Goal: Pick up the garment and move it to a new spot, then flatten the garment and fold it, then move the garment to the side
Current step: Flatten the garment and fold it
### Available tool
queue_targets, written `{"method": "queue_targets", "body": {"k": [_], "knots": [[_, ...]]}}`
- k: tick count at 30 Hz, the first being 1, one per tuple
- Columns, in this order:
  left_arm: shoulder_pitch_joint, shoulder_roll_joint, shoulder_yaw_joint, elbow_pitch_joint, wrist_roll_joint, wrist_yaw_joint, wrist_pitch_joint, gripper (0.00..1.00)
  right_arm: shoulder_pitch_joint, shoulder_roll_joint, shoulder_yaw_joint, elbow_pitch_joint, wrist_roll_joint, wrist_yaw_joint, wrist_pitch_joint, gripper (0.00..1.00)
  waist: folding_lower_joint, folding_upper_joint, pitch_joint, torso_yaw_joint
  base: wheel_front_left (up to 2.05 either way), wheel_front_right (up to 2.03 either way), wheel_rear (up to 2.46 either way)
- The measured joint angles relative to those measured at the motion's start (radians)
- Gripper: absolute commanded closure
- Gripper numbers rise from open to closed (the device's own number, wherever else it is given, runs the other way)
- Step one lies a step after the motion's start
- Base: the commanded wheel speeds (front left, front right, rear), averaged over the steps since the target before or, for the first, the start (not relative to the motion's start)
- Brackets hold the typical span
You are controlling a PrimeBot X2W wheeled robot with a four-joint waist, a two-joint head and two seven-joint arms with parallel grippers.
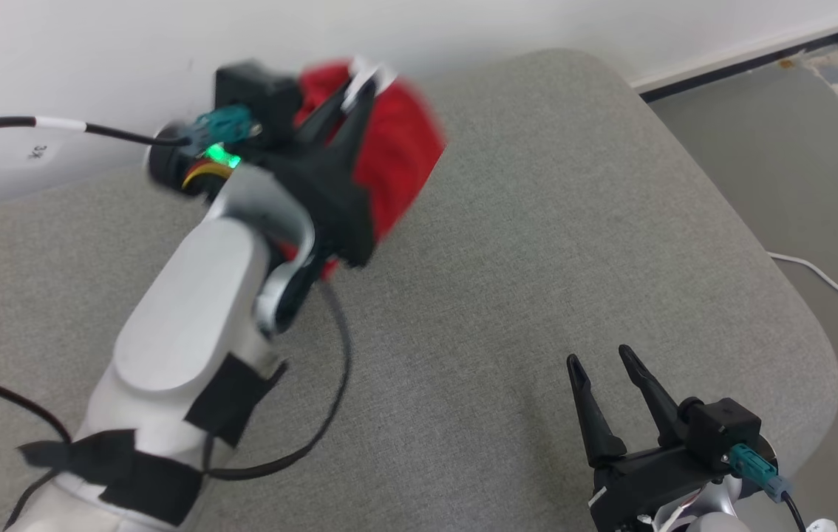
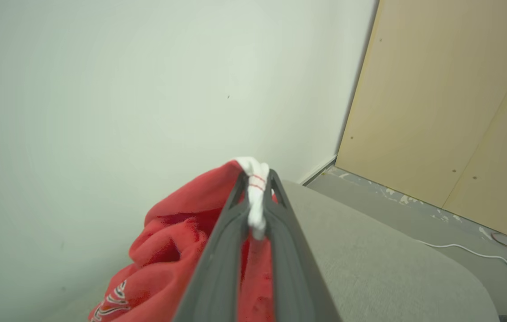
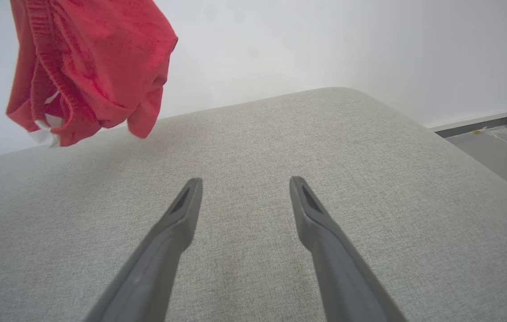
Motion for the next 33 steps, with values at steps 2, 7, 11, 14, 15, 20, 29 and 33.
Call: {"method": "queue_targets", "body": {"k": [2, 7, 11, 14, 15, 20, 29, 33], "knots": [[-0.026, -0.019, -0.017, -0.044, -0.002, -0.008, -0.035, 1.00, 0.002, 0.000, -0.003, 0.001, 0.000, 0.000, 0.000, 0.00, 0.0000, 0.0000, -0.010, 0.004, 0.00, 0.00, 0.00], [-0.024, -0.020, -0.097, -0.104, -0.012, -0.009, -0.012, 1.00, 0.012, 0.000, -0.012, -0.002, 0.000, 0.000, 0.000, 0.00, -0.0002, -0.0002, -0.032, 0.022, 0.00, 0.00, 0.00], [0.063, 0.014, -0.150, -0.101, -0.020, -0.012, 0.038, 1.00, 0.028, -0.001, -0.013, -0.003, 0.000, 0.000, 0.002, 0.00, -0.0002, -0.0002, -0.036, 0.047, 0.00, 0.00, 0.00], [0.158, 0.073, -0.189, -0.078, -0.027, -0.014, 0.081, 1.00, 0.027, -0.003, -0.011, -0.013, 0.000, 0.000, 0.009, 0.00, -0.0001, -0.0001, -0.034, 0.078, 0.00, 0.00, 0.00], [0.191, 0.089, -0.198, -0.072, -0.039, -0.014, 0.092, 1.00, 0.026, -0.002, -0.008, -0.017, 0.000, 0.000, 0.010, 0.00, -0.0001, -0.0002, -0.032, 0.088, 0.00, 0.00, 0.00], [0.278, 0.156, -0.229, -0.060, -0.049, -0.014, 0.112, 1.00, 0.023, -0.014, -0.011, -0.032, -0.006, 0.000, 0.020, 0.00, -0.0001, -0.0002, -0.019, 0.140, 0.00, 0.00, 0.00], [0.330, 0.247, -0.267, -0.087, 0.021, 0.010, 0.095, 1.00, 0.023, -0.023, -0.001, -0.045, -0.007, 0.000, 0.040, 0.00, -0.0001, -0.0001, -0.014, 0.214, 0.00, 0.00, 0.00], [0.374, 0.298, -0.276, -0.125, 0.045, 0.040, 0.084, 1.00, 0.029, -0.030, -0.003, -0.053, -0.007, 0.000, 0.047, 0.00, -0.0001, -0.0001, -0.028, 0.227, 0.00, 0.00, 0.00]]}}
